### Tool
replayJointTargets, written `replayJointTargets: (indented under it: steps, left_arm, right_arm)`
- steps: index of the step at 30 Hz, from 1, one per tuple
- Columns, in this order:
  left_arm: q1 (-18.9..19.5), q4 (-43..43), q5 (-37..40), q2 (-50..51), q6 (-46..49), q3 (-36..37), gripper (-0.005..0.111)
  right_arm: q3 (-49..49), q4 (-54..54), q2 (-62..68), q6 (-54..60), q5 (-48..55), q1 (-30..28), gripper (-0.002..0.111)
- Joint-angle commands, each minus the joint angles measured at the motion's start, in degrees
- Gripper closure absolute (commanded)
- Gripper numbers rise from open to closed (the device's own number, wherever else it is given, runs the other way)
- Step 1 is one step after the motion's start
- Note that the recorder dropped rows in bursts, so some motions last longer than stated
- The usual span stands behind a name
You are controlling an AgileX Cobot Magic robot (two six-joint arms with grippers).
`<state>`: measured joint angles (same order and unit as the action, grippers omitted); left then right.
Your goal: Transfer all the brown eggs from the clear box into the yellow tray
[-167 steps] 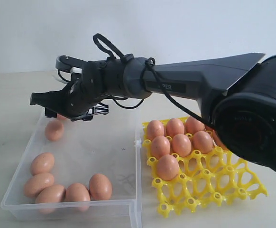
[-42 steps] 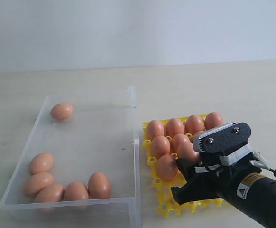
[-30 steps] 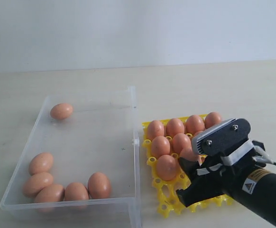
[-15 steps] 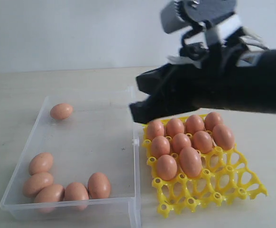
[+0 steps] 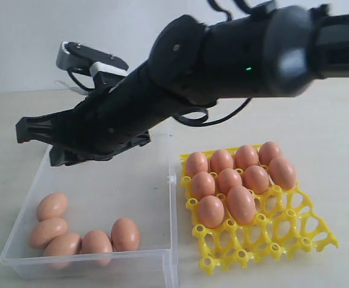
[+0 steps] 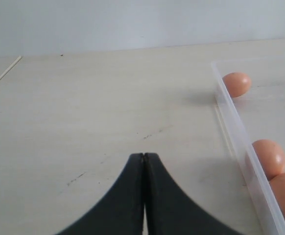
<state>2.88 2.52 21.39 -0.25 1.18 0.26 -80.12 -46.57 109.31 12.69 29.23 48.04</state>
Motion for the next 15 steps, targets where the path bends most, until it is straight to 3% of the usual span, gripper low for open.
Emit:
replayJointTargets:
  steps: [1,4,15]
  left_arm:
    - [0.1,0.2,-0.3,0.2,0.0,-0.3,0.107]
    - [0.1,0.2,-0.3,0.2,0.0,-0.3,0.107]
    - [0.1,0.2,-0.3,0.2,0.0,-0.3,0.107]
  right_arm:
    - [-6.6,-3.5,7.7,-6.0,-0.4,0.0,0.058]
    - [-10.1,-3.8,12.1,-10.8,-0.1,0.0,0.047]
    - [-15.1,-3.4,20.9,-20.9,0.7,0.0,0.047]
